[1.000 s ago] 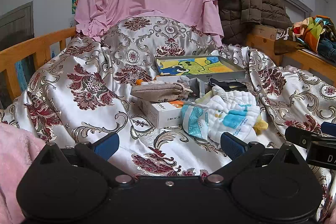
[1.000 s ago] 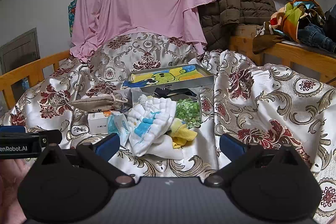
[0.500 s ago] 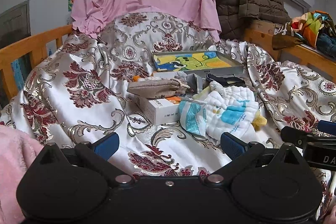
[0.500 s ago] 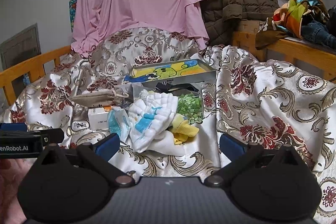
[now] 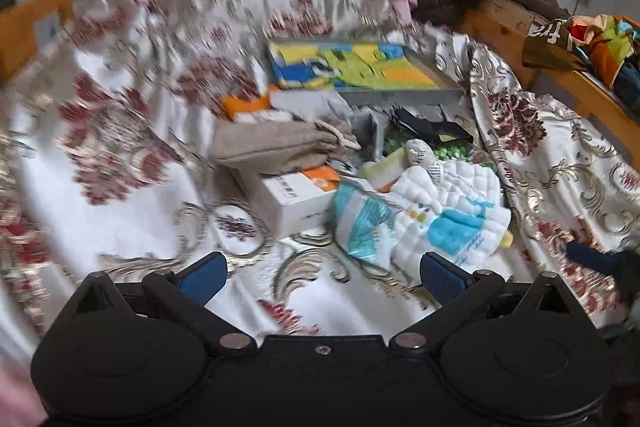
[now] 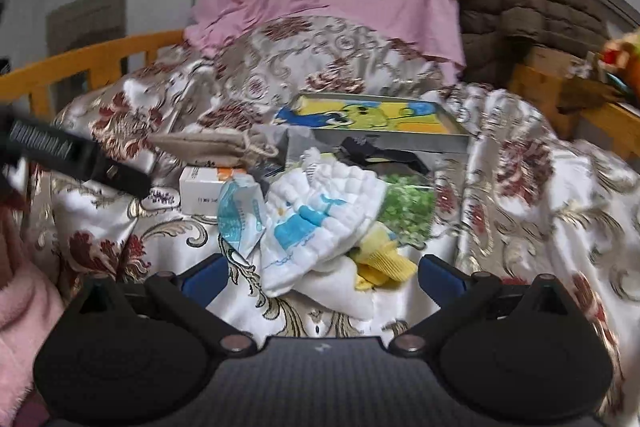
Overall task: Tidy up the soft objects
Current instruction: 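Grasp the white-and-blue towel with the right gripper while the left gripper approaches the white cloth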
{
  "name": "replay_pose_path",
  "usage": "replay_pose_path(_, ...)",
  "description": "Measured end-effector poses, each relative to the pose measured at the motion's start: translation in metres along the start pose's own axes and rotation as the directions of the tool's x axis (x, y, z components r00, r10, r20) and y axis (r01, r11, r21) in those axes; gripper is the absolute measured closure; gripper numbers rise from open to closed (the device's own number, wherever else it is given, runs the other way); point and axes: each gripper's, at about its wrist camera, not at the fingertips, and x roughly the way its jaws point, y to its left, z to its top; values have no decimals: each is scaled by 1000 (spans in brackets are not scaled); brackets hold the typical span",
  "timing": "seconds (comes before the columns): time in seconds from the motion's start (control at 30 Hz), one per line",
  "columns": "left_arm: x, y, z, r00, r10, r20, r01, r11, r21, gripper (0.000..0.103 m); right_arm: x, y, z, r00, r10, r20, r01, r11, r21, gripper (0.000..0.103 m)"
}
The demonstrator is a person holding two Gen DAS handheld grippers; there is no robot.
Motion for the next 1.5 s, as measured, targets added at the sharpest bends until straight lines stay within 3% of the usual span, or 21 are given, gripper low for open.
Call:
replay_pose_path(0.27, 64, -3, 24, 989, -96, -117, 91, 995, -50, 1, 40, -4, 2, 991, 115, -71, -114, 993, 9, 0)
replay_pose_path(0.4, 88, -3, 30, 981, -144, -130, 127, 983, -136, 1, 51, -9, 5, 990, 129, -58, -126, 991, 50, 2)
replay_pose_path(0.53, 110, -2, 36, 972, -192, -139, 156, 959, -236, 2, 62, -11, 8, 990, 135, -39, -133, 990, 54, 11)
replay_pose_path(0.7, 127, 3, 37, 963, -223, -152, 172, 941, -293, 7, 65, -1, 8, 988, 151, -22, -152, 988, -22, 21)
replay_pose_path(0.9, 132, 20, 31, 955, -257, -149, 181, 900, -397, 13, 61, 16, 7, 990, 140, 3, -139, 984, -108, 32)
replay_pose_path(1.17, 142, 22, 30, 947, -288, -143, 205, 884, -421, 10, 84, 17, 8, 990, 134, -47, -138, 988, -75, 35)
replay_pose_path(1.27, 146, 23, 31, 943, -305, -133, 220, 871, -439, 8, 84, 17, 6, 990, 128, -54, -131, 990, -59, 45)
replay_pose_path(1.43, 153, 23, 28, 939, -323, -120, 232, 848, -476, 6, 80, 13, 7, 994, 105, -39, -106, 994, -38, 75)
replay_pose_path(1.5, 155, 21, 27, 941, -317, -117, 227, 850, -476, 10, 79, 11, 7, 996, 87, -37, -88, 996, -21, 85)
